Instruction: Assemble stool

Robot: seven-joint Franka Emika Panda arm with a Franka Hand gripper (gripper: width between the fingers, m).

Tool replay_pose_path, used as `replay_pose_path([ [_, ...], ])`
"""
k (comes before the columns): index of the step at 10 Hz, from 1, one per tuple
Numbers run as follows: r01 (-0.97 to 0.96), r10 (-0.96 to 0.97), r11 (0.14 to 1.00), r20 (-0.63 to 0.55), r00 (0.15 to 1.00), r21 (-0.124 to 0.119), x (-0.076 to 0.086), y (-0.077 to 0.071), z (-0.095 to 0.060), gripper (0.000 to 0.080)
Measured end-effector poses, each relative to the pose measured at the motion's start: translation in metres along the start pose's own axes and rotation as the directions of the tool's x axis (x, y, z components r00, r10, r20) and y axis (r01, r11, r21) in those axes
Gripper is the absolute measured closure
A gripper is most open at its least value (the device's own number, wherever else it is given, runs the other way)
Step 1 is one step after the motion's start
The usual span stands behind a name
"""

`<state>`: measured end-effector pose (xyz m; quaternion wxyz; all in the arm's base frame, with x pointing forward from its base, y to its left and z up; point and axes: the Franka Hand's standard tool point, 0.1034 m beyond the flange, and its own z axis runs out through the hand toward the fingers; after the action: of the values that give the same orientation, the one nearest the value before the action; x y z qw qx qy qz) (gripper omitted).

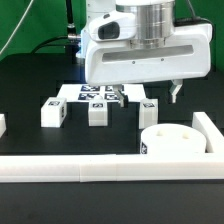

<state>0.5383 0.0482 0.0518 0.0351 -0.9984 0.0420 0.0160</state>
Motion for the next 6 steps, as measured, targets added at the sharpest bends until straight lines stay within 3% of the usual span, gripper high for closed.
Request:
replay_pose_path([
  [2,-0.111,0.111,0.994,-0.019,0.994,0.018,-0.002,0.000,0.006,0.0150],
  [5,-0.105,0.105,0.994,0.004,0.994,0.015,-0.004,0.000,0.007,0.0150],
  [6,-0.107,0.106,0.994,0.044,0.993,0.010,-0.009,-0.001,0.014,0.0150],
])
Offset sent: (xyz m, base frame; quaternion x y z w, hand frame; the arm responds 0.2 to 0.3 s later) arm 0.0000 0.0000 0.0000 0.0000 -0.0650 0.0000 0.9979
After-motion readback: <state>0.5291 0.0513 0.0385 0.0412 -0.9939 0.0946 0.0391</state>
